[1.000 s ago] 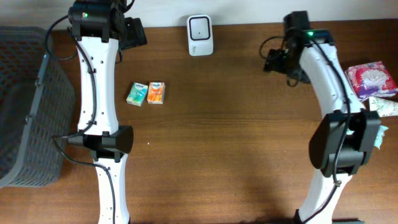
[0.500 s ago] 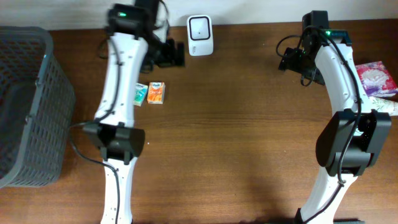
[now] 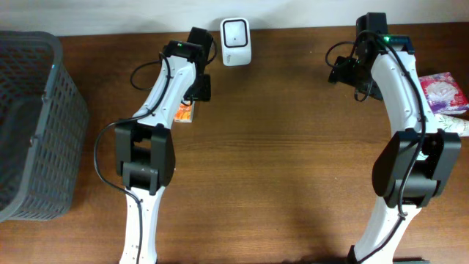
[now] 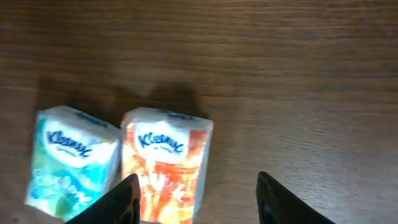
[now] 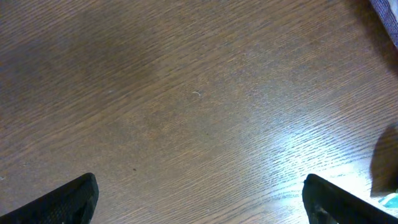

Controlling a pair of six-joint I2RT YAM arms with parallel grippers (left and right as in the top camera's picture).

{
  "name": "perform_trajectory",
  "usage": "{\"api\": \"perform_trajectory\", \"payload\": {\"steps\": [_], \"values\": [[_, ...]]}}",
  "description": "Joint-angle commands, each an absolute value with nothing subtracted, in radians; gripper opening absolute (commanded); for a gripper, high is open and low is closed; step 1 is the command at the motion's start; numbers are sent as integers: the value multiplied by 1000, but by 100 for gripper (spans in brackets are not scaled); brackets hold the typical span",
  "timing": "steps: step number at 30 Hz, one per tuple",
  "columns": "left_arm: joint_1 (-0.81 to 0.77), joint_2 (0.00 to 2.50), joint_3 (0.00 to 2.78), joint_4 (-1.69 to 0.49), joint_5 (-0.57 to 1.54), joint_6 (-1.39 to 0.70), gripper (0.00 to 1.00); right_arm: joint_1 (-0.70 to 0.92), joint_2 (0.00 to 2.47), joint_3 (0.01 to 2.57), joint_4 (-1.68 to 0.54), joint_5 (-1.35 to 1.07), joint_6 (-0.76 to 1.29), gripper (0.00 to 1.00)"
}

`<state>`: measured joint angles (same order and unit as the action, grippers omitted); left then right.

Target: Scan the item barcode

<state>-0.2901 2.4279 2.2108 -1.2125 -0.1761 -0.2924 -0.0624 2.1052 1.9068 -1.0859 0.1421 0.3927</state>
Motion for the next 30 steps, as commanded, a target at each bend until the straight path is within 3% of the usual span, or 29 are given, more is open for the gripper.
{"api": "perform_trajectory", "payload": {"steps": [1, 3, 5, 10, 13, 15, 18, 21, 27, 30], "values": [[-285, 2489, 2207, -1208, -127, -306, 58, -63, 2107, 1909, -1085, 162, 402, 99], [-285, 2525, 2207, -1208, -126, -306, 57, -63, 2107, 1909, -1085, 162, 402, 99], [-286, 2551, 2207, -1205, -55, -298, 48, -63, 2107, 1909, -1085, 162, 402, 99], [-365, 2553, 2209, -1131, 465, -284, 36, -63, 2107, 1909, -1085, 162, 401, 99], [-488, 2553, 2281, -954, 772, -405, 39, -63, 2107, 1909, -1085, 162, 401, 99], [-568, 2553, 2421, -913, 847, -426, 44, -63, 2107, 1909, -1085, 162, 402, 99], [-543, 2553, 2656, -1123, 628, -425, 46, -63, 2107, 1909, -1085, 162, 402, 99], [-394, 2553, 2803, -1393, 347, -399, 47, -63, 2107, 1909, -1085, 162, 402, 99], [-144, 2573, 2817, -1645, -212, -350, 47, -63, 2107, 1909, -1085, 162, 402, 99], [-121, 2634, 2815, -1689, -190, -228, 54, -63, 2107, 1909, -1085, 162, 402, 99]]}}
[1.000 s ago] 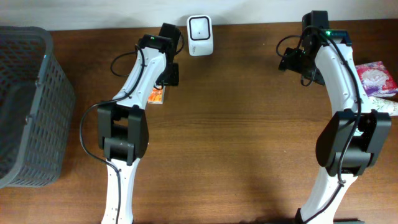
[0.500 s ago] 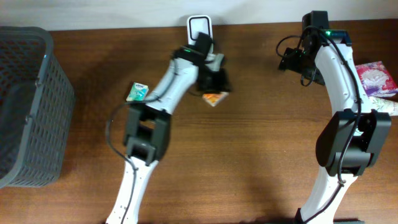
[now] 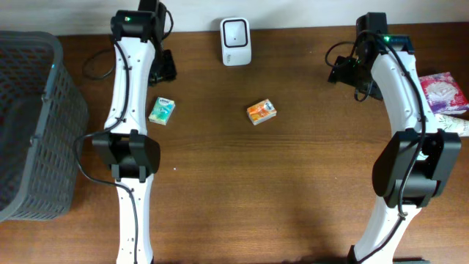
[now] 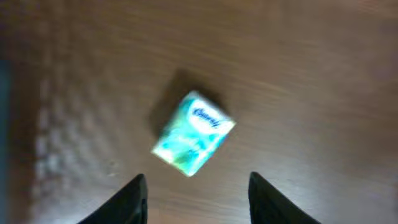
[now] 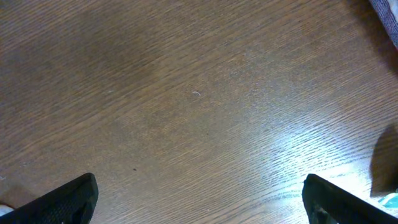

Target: Scan the item barcode

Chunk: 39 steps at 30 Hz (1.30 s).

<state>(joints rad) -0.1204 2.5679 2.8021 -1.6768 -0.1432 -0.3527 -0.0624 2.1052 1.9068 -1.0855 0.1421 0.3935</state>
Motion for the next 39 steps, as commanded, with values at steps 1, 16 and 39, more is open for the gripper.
{"api": "perform_trajectory", "payload": {"steps": [1, 16, 39], "values": [[-121, 2658, 2815, -1689, -188, -214, 56, -63, 2107, 1909, -1085, 162, 401, 99], [-306, 2835, 2814, -1623, 347, -233, 53, -63, 2107, 1909, -1085, 162, 402, 99], [-62, 2664, 3062, -1688, 131, -290, 99, -63, 2107, 1909, -1037, 16, 402, 99]]}}
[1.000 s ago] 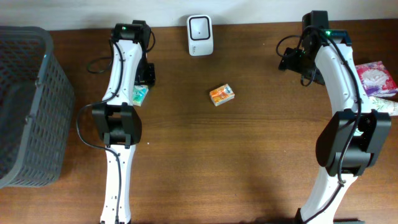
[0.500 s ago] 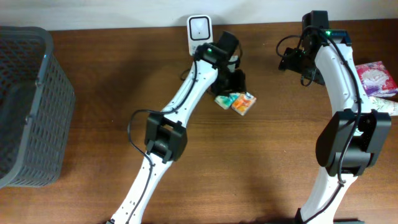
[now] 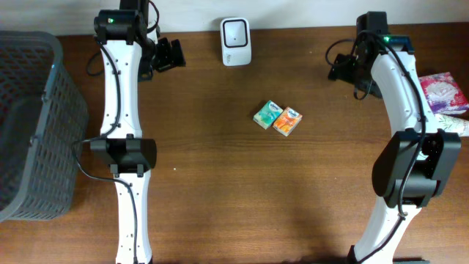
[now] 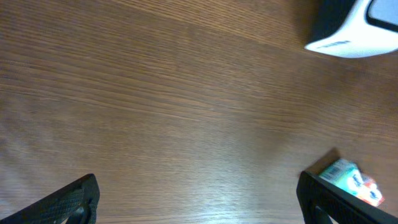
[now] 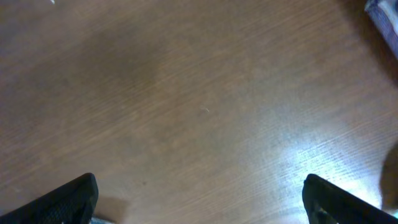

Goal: Scan the item barcode
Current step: 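Grasp the orange Kleenex pack with the right gripper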

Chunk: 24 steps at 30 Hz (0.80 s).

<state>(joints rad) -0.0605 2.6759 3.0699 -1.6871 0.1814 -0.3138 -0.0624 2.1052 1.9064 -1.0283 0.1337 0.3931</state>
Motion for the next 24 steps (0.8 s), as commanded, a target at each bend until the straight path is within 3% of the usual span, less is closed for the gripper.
{"api": "perform_trajectory", "payload": {"steps": [1, 2, 5, 8, 11, 14, 18, 19, 20, 21, 22, 24], "values": [[-63, 2664, 3062, -1688, 131, -290, 99, -59, 2107, 1909, -1051, -129, 401, 99], [-62, 2664, 3062, -1688, 131, -290, 99, -52, 2107, 1909, -1099, -235, 401, 99], [-62, 2664, 3062, -1688, 131, -290, 99, -12, 2123, 1891, -1260, -233, 398, 99], [-63, 2664, 3062, -1688, 131, -290, 99, 2, 2123, 1750, -1210, -311, 450, 99], [-65, 2664, 3062, -1688, 131, -290, 99, 0, 2123, 1574, -978, -580, 372, 70], [-64, 2664, 3062, -1688, 131, -290, 99, 0, 2123, 1488, -840, -594, 433, 68], [-64, 2664, 3062, -1688, 131, -290, 99, 0, 2130, 1413, -736, -590, 466, 45], [-64, 2664, 3062, -1688, 131, -290, 99, 0, 2135, 1393, -711, -590, 466, 45], [-64, 2664, 3062, -1688, 131, -290, 99, 1, 2139, 1369, -679, -591, 476, 39], [-64, 2664, 3062, -1688, 131, -290, 99, 5, 2140, 1353, -657, -590, 480, 27], [-64, 2664, 3062, -1688, 131, -290, 99, 14, 2140, 1339, -648, -587, 480, 8], [-64, 2664, 3062, -1688, 131, -290, 99, 27, 2140, 1339, -648, -566, 480, 4]]}}
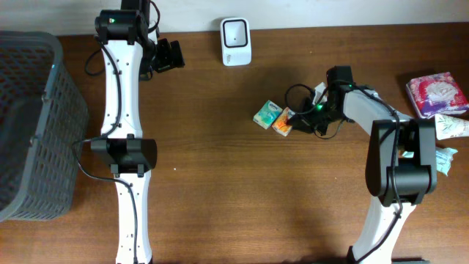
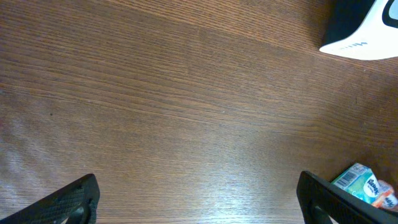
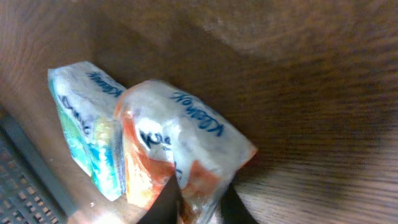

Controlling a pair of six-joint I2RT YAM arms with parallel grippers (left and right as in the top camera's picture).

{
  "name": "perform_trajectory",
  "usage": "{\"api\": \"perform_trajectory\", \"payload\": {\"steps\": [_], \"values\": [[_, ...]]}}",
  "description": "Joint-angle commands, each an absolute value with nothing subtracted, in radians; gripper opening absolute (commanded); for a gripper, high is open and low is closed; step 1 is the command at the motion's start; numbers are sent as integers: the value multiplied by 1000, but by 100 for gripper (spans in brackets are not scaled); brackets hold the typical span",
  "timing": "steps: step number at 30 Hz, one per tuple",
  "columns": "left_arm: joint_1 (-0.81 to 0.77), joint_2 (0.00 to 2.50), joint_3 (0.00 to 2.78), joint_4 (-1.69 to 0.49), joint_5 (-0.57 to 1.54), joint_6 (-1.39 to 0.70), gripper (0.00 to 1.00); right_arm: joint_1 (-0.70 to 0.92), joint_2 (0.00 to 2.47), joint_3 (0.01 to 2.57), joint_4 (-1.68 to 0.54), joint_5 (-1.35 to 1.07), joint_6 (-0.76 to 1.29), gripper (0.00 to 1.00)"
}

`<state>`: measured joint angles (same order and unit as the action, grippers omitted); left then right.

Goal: Scan the item barcode
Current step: 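Grasp the orange Kleenex pack with the right gripper, then hold the orange Kleenex pack up to the scanner with the right gripper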

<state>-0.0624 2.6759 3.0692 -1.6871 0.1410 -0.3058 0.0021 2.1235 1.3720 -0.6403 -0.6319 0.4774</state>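
Two Kleenex tissue packs lie side by side mid-table: a green one (image 1: 267,116) and an orange one (image 1: 282,123). The white scanner (image 1: 235,31) stands at the back edge. My right gripper (image 1: 294,122) reaches in from the right and is shut on the orange pack (image 3: 180,155), pinching its near end between thin fingers (image 3: 163,202); the green pack (image 3: 81,134) touches it on the left. My left gripper (image 1: 170,55) hovers open at the back left over bare wood (image 2: 199,205), with the scanner (image 2: 364,31) and green pack (image 2: 356,179) at that view's right edge.
A grey mesh basket (image 1: 29,125) fills the left edge. A pink packet (image 1: 437,92) and other wrapped items (image 1: 451,130) lie at the right edge. The brown wooden table (image 1: 220,183) stretches toward the front.
My right gripper was open over bare wood at the back right. Now it is low at mid-table, shut on the orange pack. The left arm has barely shifted.
First my left gripper hung open over both packs near the back left. Then the orange pack lay mid-table and the green one at the left under that gripper. Later both lay together mid-table with the left arm back. Now the right gripper holds the orange pack.
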Motion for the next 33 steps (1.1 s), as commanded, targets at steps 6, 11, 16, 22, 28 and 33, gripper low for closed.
{"api": "perform_trajectory", "payload": {"steps": [6, 11, 16, 22, 28, 33], "values": [[-64, 2664, 3062, -1688, 131, -290, 99, -35, 1934, 1378, -764, -907, 124, 4], [-65, 2664, 3062, -1688, 131, -290, 99, 20, 1813, 1378, -751, -1317, -300, 4], [-64, 2664, 3062, -1688, 131, -290, 99, 106, 1814, 1378, -663, -1550, -325, 4], [-62, 2664, 3062, -1688, 131, -290, 99, 137, 1826, 1378, -645, -1552, -294, 4], [-63, 2664, 3062, -1688, 131, -290, 99, 138, 1826, 1378, -634, -1552, -287, 4], [-62, 2664, 3062, -1688, 131, -290, 99, 159, 1826, 1386, -595, -931, 162, 4]]}}
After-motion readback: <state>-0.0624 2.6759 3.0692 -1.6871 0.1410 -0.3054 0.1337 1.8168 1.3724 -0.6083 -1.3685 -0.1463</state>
